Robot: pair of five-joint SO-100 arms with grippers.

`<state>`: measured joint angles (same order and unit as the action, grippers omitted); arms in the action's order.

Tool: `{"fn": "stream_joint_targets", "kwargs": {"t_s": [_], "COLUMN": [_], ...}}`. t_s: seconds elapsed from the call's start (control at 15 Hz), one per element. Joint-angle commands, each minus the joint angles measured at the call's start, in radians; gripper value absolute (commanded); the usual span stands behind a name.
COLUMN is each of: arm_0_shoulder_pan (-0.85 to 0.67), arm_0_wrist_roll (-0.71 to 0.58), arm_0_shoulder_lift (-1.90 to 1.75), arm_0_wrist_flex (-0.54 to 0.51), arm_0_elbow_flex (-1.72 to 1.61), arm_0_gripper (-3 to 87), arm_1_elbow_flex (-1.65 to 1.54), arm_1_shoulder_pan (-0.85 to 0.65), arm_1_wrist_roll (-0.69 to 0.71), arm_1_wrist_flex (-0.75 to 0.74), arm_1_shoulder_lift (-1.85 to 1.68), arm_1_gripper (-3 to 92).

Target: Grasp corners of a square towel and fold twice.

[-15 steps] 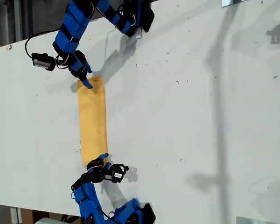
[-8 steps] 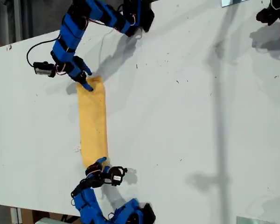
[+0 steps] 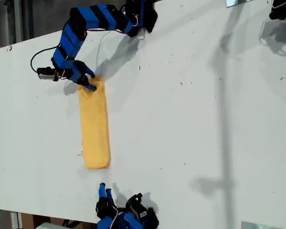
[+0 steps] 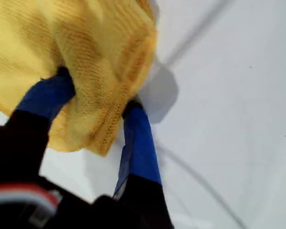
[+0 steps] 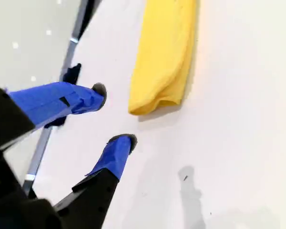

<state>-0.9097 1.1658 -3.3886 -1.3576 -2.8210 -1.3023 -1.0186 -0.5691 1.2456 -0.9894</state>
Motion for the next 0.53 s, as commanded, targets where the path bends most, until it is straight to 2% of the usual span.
{"fn": "stream_joint_targets", "kwargs": {"t_s": [0.0, 0.2, 0.33, 0.47], "arm_0_shoulder_pan": [0.031, 0.046, 0.169, 0.181], "arm_0_wrist_roll": [0.064, 0.123, 0.242, 0.244], "arm_0_shoulder_lift": [-0.092, -0.092, -0.091, -0.091], "arm_0_wrist_flex": [0.021, -0.002, 0.014, 0.015], "arm_0_elbow_flex": [-0.112, -0.192, -0.255, -0.261], "arm_0_gripper": [14.0, 14.0, 13.9, 13.9], "arm_1_elbow_flex": [-0.04, -0.31, -0.405, -0.52], "arm_1_shoulder_pan": [-0.046, -0.12, -0.183, -0.261], "arm_1_wrist_roll": [-0.017, -0.118, -0.166, -0.186], "arm_1_wrist_flex": [0.026, -0.084, -0.114, -0.156], "arm_1_shoulder_lift": [-0.011, -0.202, -0.273, -0.399], "arm_1_gripper": [0.0, 0.0, -0.1, -0.1]}}
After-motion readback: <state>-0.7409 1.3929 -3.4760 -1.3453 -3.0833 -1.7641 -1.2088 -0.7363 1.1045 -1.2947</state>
